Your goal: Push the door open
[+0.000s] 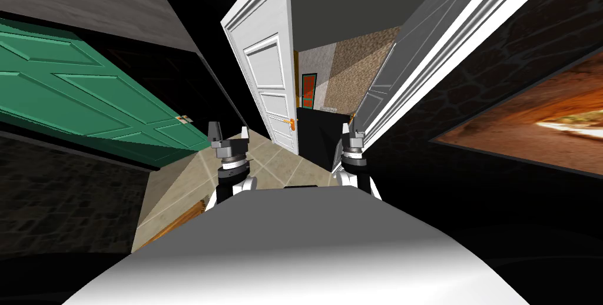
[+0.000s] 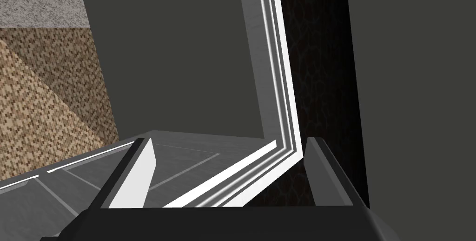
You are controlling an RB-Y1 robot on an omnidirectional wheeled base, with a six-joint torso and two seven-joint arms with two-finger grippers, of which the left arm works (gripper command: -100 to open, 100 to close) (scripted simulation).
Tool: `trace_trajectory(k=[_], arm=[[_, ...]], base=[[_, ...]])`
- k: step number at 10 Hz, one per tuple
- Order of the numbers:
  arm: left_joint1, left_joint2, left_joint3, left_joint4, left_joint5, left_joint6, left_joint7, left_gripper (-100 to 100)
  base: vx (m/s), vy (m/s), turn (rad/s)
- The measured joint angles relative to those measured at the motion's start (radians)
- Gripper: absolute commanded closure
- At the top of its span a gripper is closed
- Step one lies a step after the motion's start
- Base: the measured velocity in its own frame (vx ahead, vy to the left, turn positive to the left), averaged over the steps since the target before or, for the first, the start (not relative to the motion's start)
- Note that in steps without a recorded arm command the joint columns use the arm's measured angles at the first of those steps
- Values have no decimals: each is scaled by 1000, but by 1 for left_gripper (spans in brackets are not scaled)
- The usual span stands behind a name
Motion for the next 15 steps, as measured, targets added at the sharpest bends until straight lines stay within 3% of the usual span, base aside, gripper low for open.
trace_trajectory(k=[5, 8, 12, 14, 15], arm=[[-38, 22, -29, 97, -2, 29, 1, -100], [-78, 37, -47, 161, -3, 68, 2, -100], [-120, 52, -68, 247, -3, 103, 6, -100], [-137, 60, -79, 300, -3, 110, 9, -100], [-153, 63, -86, 319, -3, 125, 9, -100]], base=[[107, 81, -84], [100, 80, -77], [84, 74, -80], [88, 94, -93], [84, 100, -77]])
